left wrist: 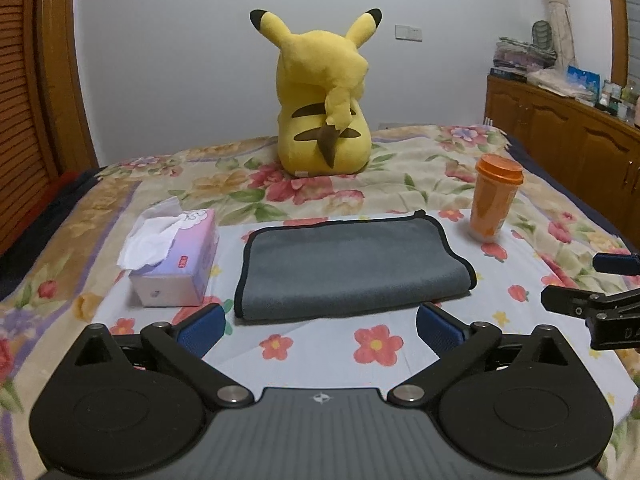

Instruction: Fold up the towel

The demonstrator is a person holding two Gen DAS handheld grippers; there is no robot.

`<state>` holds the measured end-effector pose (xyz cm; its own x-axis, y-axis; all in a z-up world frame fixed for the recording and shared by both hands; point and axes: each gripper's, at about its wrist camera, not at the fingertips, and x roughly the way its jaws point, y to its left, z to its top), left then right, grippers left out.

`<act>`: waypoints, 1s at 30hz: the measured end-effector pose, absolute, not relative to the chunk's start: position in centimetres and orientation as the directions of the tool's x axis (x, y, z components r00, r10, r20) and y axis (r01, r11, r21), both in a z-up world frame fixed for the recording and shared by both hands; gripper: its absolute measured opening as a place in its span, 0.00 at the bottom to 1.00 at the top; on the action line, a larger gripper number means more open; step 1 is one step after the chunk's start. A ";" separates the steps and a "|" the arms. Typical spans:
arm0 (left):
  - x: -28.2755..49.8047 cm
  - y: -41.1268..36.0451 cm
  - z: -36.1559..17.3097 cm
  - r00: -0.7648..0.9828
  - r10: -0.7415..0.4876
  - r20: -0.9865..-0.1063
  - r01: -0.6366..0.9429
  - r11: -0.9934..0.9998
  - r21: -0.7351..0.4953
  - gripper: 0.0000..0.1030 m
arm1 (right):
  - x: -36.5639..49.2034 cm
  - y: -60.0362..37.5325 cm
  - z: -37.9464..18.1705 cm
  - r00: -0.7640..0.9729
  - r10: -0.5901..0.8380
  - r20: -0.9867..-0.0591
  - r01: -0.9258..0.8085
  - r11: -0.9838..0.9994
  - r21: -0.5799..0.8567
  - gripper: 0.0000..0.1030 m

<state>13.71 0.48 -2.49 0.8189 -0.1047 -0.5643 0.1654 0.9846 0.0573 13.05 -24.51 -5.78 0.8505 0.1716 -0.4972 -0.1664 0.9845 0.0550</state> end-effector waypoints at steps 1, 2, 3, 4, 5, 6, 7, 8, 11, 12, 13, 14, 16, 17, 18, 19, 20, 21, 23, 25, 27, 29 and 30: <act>13.2 0.4 -2.2 0.821 -0.101 -0.561 0.166 0.984 0.066 1.00 | 12.7 -24.5 -5.6 0.851 0.172 -0.496 -0.165 0.985 0.058 1.00; 12.8 0.3 -2.0 0.822 -0.101 -0.560 0.168 0.983 0.070 1.00 | 12.3 -24.5 -5.3 0.853 0.174 -0.493 -0.166 0.984 0.060 1.00; 12.3 0.2 -1.7 0.822 -0.106 -0.559 0.174 0.982 0.070 1.00 | 11.8 -24.5 -5.0 0.856 0.173 -0.488 -0.166 0.984 0.057 1.00; 11.9 0.2 -1.5 0.823 -0.111 -0.557 0.177 0.982 0.066 1.00 | 11.4 -24.5 -4.7 0.858 0.172 -0.484 -0.166 0.985 0.055 1.00; 11.3 0.2 -1.2 0.824 -0.117 -0.555 0.179 0.982 0.060 1.00 | 10.9 -24.6 -4.3 0.862 0.170 -0.478 -0.164 0.985 0.054 1.00; 10.9 0.2 -1.1 0.824 -0.120 -0.553 0.181 0.982 0.057 1.00 | 10.6 -24.6 -4.1 0.864 0.170 -0.474 -0.164 0.985 0.055 1.00; 10.4 0.2 -0.8 0.824 -0.125 -0.552 0.185 0.981 0.054 1.00 | 10.2 -24.6 -3.8 0.866 0.170 -0.471 -0.164 0.985 0.054 1.00; 9.9 0.1 -0.6 0.825 -0.131 -0.550 0.191 0.980 0.053 1.00 | 9.8 -24.7 -3.5 0.869 0.169 -0.466 -0.163 0.985 0.053 1.00; 8.5 0.0 -0.3 0.826 -0.142 -0.546 0.202 0.978 0.051 1.00 | 8.7 -24.7 -2.8 0.875 0.168 -0.453 -0.162 0.985 0.051 1.00; 8.1 0.0 -0.2 0.824 -0.145 -0.547 0.204 0.978 0.049 1.00 | 8.4 -24.7 -2.6 0.876 0.169 -0.451 -0.164 0.985 0.051 1.00; 7.6 0.1 -0.2 0.823 -0.145 -0.549 0.205 0.978 0.048 1.00 | 7.9 -24.6 -2.4 0.878 0.170 -0.448 -0.165 0.985 0.051 1.00; 7.3 0.1 -0.1 0.823 -0.144 -0.550 0.204 0.978 0.048 1.00 | 7.7 -24.6 -2.3 0.878 0.171 -0.446 -0.165 0.985 0.051 1.00; 6.6 0.2 -0.2 0.821 -0.149 -0.552 0.208 0.977 0.045 1.00 | 7.0 -24.6 -2.1 0.880 0.173 -0.442 -0.165 0.985 0.055 1.00; 6.3 0.2 -0.2 0.820 -0.150 -0.552 0.208 0.977 0.043 1.00 | 6.7 -24.6 -2.1 0.880 0.174 -0.442 -0.166 0.984 0.057 1.00; 6.0 0.2 -0.2 0.819 -0.149 -0.554 0.206 0.978 0.042 1.00 | 6.4 -24.5 -2.0 0.880 0.176 -0.441 -0.168 0.984 0.059 1.00; 5.6 0.3 -0.2 0.819 -0.147 -0.554 0.204 0.978 0.043 1.00 | 6.2 -24.5 -2.0 0.880 0.177 -0.440 -0.168 0.984 0.059 1.00; 5.4 0.3 -0.2 0.819 -0.145 -0.555 0.202 0.979 0.043 1.00 | 5.9 -24.4 -2.0 0.881 0.177 -0.438 -0.168 0.984 0.059 1.00; 5.1 0.4 -0.3 0.819 -0.143 -0.556 0.199 0.979 0.042 1.00 | 5.7 -24.4 -1.9 0.882 0.177 -0.437 -0.167 0.984 0.060 1.00; 4.5 0.5 -0.3 0.819 -0.140 -0.557 0.194 0.980 0.040 1.00 | 5.1 -24.3 -1.9 0.882 0.178 -0.437 -0.167 0.984 0.062 1.00; 3.9 0.5 -0.3 0.821 -0.137 -0.554 0.191 0.981 0.041 1.00 | 4.5 -24.2 -1.9 0.882 0.177 -0.437 -0.167 0.984 0.063 1.00; 3.4 0.5 -0.5 0.822 -0.133 -0.554 0.188 0.981 0.043 1.00 | 4.2 -24.2 -1.9 0.882 0.179 -0.436 -0.167 0.984 0.066 1.00; 3.1 0.5 -0.7 0.822 -0.131 -0.554 0.185 0.982 0.043 1.00 | 3.6 -24.0 -2.1 0.883 0.179 -0.434 -0.168 0.984 0.063 1.00; 2.9 0.5 -0.8 0.823 -0.129 -0.554 0.183 0.982 0.042 1.00 | 3.2 -23.9 -2.2 0.884 0.177 -0.433 -0.168 0.984 0.060 1.00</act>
<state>2.87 0.45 -0.78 0.8228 -0.1292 -0.5535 0.1826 0.9823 0.0422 3.23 -23.95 -2.16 0.8838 0.1774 -0.4329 -0.1682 0.9839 0.0598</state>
